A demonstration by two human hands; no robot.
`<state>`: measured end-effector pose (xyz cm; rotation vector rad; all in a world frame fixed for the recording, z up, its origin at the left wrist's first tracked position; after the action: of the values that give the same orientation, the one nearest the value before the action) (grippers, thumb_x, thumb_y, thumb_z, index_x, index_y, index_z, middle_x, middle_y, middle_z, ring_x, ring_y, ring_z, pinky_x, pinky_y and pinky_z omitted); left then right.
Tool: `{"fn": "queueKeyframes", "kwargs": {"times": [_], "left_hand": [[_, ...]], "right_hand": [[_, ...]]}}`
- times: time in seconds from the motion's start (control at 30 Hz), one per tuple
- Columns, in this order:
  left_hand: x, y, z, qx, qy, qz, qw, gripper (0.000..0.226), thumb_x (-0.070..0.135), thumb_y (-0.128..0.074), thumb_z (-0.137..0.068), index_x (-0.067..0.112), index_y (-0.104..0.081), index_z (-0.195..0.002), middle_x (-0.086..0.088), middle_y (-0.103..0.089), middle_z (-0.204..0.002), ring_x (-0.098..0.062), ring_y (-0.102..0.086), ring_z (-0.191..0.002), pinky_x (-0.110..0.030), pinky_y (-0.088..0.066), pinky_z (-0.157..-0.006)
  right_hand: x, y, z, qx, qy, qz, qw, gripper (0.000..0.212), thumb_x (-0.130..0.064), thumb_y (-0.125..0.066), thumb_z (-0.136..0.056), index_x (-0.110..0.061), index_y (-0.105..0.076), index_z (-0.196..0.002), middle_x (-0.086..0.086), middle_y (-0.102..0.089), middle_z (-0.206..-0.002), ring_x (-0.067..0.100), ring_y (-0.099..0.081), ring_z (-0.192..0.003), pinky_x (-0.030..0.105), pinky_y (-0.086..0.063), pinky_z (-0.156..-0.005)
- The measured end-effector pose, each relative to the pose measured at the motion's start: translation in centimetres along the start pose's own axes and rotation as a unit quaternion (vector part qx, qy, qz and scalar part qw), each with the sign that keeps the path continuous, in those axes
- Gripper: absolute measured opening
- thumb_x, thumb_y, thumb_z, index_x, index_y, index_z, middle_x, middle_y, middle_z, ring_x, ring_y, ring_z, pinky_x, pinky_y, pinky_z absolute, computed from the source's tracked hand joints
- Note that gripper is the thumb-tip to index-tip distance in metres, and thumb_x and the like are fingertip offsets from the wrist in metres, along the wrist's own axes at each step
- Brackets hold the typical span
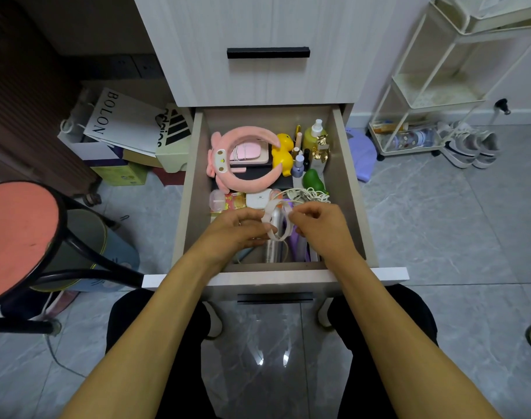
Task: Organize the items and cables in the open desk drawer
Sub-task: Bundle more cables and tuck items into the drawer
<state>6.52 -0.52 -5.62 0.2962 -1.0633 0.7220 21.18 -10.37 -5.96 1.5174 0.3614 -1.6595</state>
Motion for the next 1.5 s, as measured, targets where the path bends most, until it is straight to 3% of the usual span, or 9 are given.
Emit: {"fn": "queueKeyframes", "kwargs": {"times": [0.1,0.27,0.47,0.63,0.77,0.87,1.1,1.37,1.5], "left_hand": [[0.3,0.0,0.2,0.007,-0.018,-0.027,0.999,0.022,0.003,-0.066,-0.088,0.004,-0.068,-0.110,-0.010,-0.075,-0.096,-0.015,-0.071,-0.088,-0.024,-0.057,-0.078],[0.5,0.6,0.1,0.063,-0.047,-0.079,0.994,0.017,0.007,-0.065,-0.091,0.006,-0.073,-0.106,-0.010,-0.073,-0.101,-0.017,-0.069,-0.090,-0.028,-0.058,-0.083],[0.8,0.6,0.5,0.069,-0.079,-0.111,0.988,0.018,0.008,-0.063,-0.092,0.013,-0.074,-0.106,-0.002,-0.074,-0.098,-0.005,-0.069,-0.085,-0.017,-0.056,-0.077],[0.6,0.6,0.4,0.063,-0.065,-0.131,0.987,0.016,0.010,-0.063,-0.093,0.017,-0.074,-0.101,0.003,-0.075,-0.094,-0.009,-0.069,-0.090,-0.021,-0.055,-0.084],[0.8,0.4,0.6,0.052,-0.075,-0.141,0.986,0.016,0.010,-0.061,-0.094,0.015,-0.074,-0.101,0.004,-0.074,-0.090,-0.001,-0.067,-0.081,-0.014,-0.054,-0.077],[0.7,0.7,0.6,0.060,-0.074,-0.100,0.990,0.016,0.009,-0.061,-0.094,0.011,-0.073,-0.104,-0.004,-0.074,-0.093,-0.007,-0.068,-0.081,-0.022,-0.056,-0.082],[0.5,0.9,0.3,0.061,-0.055,-0.086,0.993,0.010,0.013,-0.067,-0.090,0.009,-0.074,-0.095,-0.005,-0.074,-0.084,-0.014,-0.068,-0.081,-0.032,-0.057,-0.086],[0.6,1.0,0.4,0.072,-0.045,-0.042,0.996,0.011,0.004,-0.064,-0.090,0.008,-0.073,-0.084,-0.010,-0.070,-0.078,-0.022,-0.065,-0.082,-0.039,-0.056,-0.090],[0.7,1.4,0.4,0.073,-0.043,0.035,0.996,0.019,-0.001,-0.057,-0.092,0.009,-0.067,-0.079,-0.005,-0.068,-0.073,-0.024,-0.064,-0.084,-0.048,-0.050,-0.096]], "right_hand": [[-0.4,0.0,0.2,-0.003,-0.002,-0.015,1.000,0.012,-0.015,-0.065,-0.088,-0.021,-0.075,-0.084,-0.001,-0.071,-0.079,0.021,-0.064,-0.076,0.037,-0.056,-0.078],[-1.6,-0.5,0.5,-0.064,0.016,-0.056,0.996,0.020,-0.013,-0.057,-0.092,-0.024,-0.072,-0.096,-0.010,-0.069,-0.099,0.004,-0.062,-0.088,0.023,-0.051,-0.080],[-1.9,-1.6,1.0,-0.133,0.063,0.007,0.989,0.023,-0.043,-0.067,-0.083,-0.026,-0.076,-0.096,-0.005,-0.073,-0.096,0.017,-0.066,-0.096,0.042,-0.052,-0.094],[-1.9,-0.8,0.8,-0.098,0.058,-0.051,0.992,0.023,-0.010,-0.066,-0.086,-0.020,-0.072,-0.105,-0.002,-0.069,-0.111,0.015,-0.062,-0.106,0.043,-0.049,-0.099],[-2.3,-1.1,1.3,-0.125,0.075,-0.009,0.989,0.012,-0.024,-0.071,-0.085,-0.020,-0.075,-0.096,-0.004,-0.071,-0.094,0.016,-0.063,-0.091,0.039,-0.053,-0.090],[-1.5,-1.3,1.1,-0.130,0.041,0.022,0.990,0.005,-0.027,-0.071,-0.085,-0.024,-0.074,-0.084,0.000,-0.072,-0.088,0.021,-0.066,-0.087,0.046,-0.054,-0.089],[-1.6,-1.1,1.0,-0.124,-0.007,-0.047,0.991,0.013,-0.011,-0.061,-0.090,-0.012,-0.069,-0.081,0.012,-0.071,-0.091,0.025,-0.065,-0.090,0.043,-0.051,-0.094],[-0.8,-1.2,0.8,-0.109,-0.054,-0.041,0.992,0.021,-0.017,-0.061,-0.090,-0.004,-0.065,-0.073,0.024,-0.066,-0.090,0.023,-0.058,-0.081,0.046,-0.051,-0.091],[0.0,-0.3,0.2,-0.056,-0.076,-0.054,0.994,0.024,-0.015,-0.058,-0.084,-0.011,-0.061,-0.061,0.016,-0.054,-0.070,0.023,-0.051,-0.072,0.043,-0.049,-0.080]]}}
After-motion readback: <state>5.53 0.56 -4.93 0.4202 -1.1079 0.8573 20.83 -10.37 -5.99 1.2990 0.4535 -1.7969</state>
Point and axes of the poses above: each hand's wrist, its own z-axis away from the middle knuckle, its own y-axis out of the back of the hand, x = y × z, the point moved 5 cm from there along -z, towards the middle knuckle
